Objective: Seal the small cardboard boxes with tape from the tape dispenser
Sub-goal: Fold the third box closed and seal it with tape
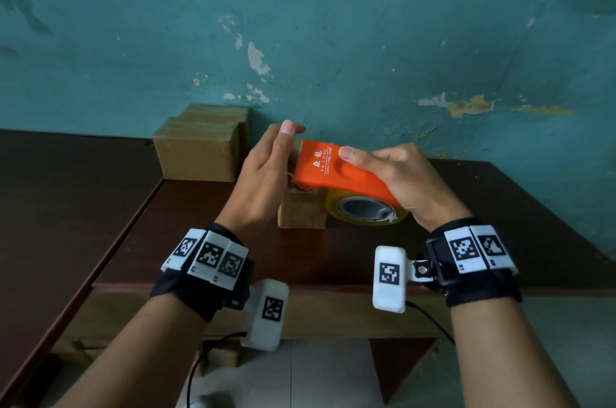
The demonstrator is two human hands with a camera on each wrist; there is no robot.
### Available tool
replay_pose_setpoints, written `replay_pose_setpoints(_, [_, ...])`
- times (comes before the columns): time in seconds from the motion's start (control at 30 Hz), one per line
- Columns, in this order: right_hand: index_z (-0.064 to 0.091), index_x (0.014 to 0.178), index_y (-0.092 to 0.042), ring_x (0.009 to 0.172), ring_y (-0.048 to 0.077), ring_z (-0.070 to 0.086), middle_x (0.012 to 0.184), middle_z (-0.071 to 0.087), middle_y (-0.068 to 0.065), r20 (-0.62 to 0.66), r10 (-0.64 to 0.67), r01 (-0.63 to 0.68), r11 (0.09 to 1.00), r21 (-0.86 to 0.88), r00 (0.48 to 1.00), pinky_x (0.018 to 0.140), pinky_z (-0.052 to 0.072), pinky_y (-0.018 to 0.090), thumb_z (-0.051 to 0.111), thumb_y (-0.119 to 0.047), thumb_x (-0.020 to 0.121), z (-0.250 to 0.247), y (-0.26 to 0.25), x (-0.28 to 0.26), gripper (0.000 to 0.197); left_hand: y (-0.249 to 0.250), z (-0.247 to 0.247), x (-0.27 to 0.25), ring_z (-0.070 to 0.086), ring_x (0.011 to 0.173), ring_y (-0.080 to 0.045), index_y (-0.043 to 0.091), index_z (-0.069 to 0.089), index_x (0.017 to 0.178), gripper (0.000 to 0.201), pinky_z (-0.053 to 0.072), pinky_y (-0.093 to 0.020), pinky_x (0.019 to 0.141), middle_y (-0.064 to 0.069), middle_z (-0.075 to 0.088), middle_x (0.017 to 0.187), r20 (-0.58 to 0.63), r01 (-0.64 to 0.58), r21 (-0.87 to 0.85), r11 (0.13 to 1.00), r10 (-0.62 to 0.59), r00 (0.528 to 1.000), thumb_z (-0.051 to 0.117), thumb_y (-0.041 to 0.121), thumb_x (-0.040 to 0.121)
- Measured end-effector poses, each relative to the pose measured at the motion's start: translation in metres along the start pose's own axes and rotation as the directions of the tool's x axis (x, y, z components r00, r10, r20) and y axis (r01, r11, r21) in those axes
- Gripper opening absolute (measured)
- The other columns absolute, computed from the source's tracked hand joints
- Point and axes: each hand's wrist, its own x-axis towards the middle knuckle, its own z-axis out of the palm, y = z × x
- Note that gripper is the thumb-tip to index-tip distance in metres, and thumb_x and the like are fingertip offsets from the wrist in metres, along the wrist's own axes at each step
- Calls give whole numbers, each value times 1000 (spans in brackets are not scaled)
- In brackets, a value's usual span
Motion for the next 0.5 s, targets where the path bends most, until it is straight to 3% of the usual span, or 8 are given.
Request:
replay_pose_setpoints(0.07, [68, 88, 18, 73, 55, 67, 84, 68, 39, 7, -10, 9, 1000, 22, 1000, 69, 47, 42, 77, -76, 70, 1, -2, -1, 96, -2, 1, 0, 69, 87, 4, 21, 60, 131, 48, 54, -17, 75, -13, 68, 113, -5, 29, -1, 1000, -29, 1000, 29, 50, 111])
replay_pose_setpoints(0.17, [63, 87, 21, 63, 42, 63, 85, 64, 43, 17, -19, 18, 999, 51, 1000, 69, 44, 42, 77, -76, 71, 0, -4, -3, 99, -3, 0, 0, 70, 100, -6, 23, 61, 127, 48, 56, -23, 81, -5, 71, 113, -23, 72, -3, 997, -72, 997, 28, 54, 111])
replay_pose_setpoints(0.3, [64, 85, 18, 63, 36, 63, 83, 65, 41, 29, -11, 9, 998, 56, 1000, 69, 44, 42, 77, -74, 72, 1, -6, -5, 95, -2, -1, 1, 73, 96, -12, 23, 60, 131, 48, 55, -19, 71, -12, 72, 112, -11, 118, -49, 992, -118, 993, 27, 50, 112])
replay_pose_setpoints(0.37, [64, 86, 19, 65, 39, 64, 85, 65, 42, 32, -4, 2, 998, 58, 999, 70, 44, 42, 78, -75, 71, 2, -5, -4, 96, -1, 0, 2, 73, 91, -13, 19, 60, 132, 44, 54, -18, 67, -18, 72, 111, -9, 127, -94, 987, -128, 992, 30, 45, 113])
replay_pose_setpoints(0.5, [67, 90, 19, 76, 58, 67, 86, 67, 40, 41, 12, -14, 998, 62, 999, 72, 47, 43, 77, -75, 71, 2, -6, -5, 96, 2, 2, 3, 68, 78, -8, 12, 58, 130, 35, 54, -19, 59, -20, 67, 105, -24, 146, -150, 978, -151, 988, 39, 35, 113])
